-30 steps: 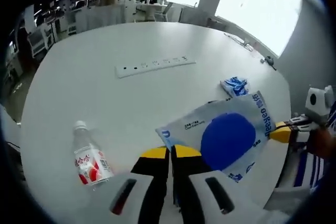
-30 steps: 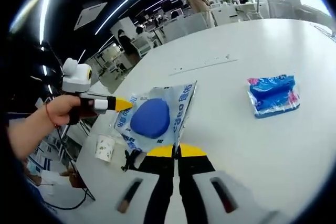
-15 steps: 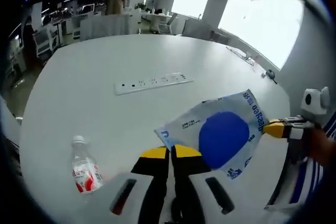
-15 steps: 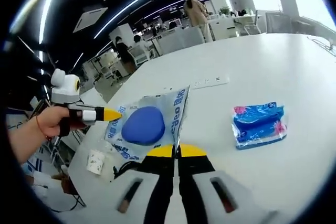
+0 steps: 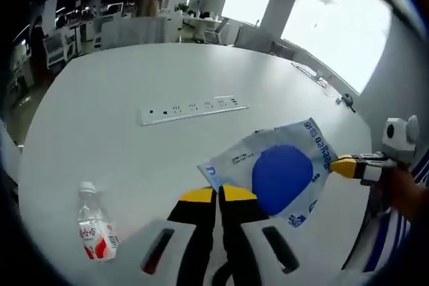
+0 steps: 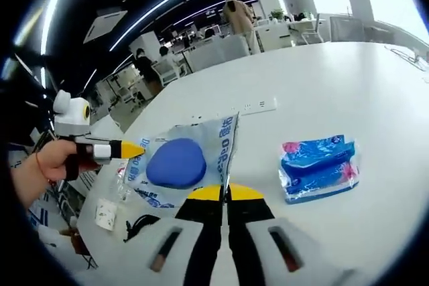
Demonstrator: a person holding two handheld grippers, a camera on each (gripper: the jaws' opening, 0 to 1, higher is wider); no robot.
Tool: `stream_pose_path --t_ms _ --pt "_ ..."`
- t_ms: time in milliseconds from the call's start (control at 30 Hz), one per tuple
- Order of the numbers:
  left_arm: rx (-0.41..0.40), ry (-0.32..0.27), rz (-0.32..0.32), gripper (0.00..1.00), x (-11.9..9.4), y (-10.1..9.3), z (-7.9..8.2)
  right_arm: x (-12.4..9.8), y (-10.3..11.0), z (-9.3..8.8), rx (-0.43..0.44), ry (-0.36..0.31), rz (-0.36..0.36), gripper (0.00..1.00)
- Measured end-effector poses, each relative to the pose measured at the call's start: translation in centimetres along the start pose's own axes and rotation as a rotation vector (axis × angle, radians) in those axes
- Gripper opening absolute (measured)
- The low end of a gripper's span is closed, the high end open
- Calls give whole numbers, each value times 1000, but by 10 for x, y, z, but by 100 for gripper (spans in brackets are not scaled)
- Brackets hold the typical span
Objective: Arrange the tabletop items into an orderly group along one side of the table until the central work area is clear of visible clutter.
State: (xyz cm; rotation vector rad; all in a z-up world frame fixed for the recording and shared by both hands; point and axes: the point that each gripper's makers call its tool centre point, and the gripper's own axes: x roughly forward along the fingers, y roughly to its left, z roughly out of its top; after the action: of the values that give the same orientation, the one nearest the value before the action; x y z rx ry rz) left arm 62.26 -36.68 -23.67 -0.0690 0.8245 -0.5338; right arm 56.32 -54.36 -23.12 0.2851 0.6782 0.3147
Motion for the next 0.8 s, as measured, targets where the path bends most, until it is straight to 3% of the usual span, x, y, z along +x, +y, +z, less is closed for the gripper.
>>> stream_pose_path --t_ms 467,800 --pt "-18 49 -3 0 42 5 -12 30 -29 -25 32 56 -65 0" --pt "-34 70 -14 0 61 5 -19 41 -45 -32 62 71 -86 0"
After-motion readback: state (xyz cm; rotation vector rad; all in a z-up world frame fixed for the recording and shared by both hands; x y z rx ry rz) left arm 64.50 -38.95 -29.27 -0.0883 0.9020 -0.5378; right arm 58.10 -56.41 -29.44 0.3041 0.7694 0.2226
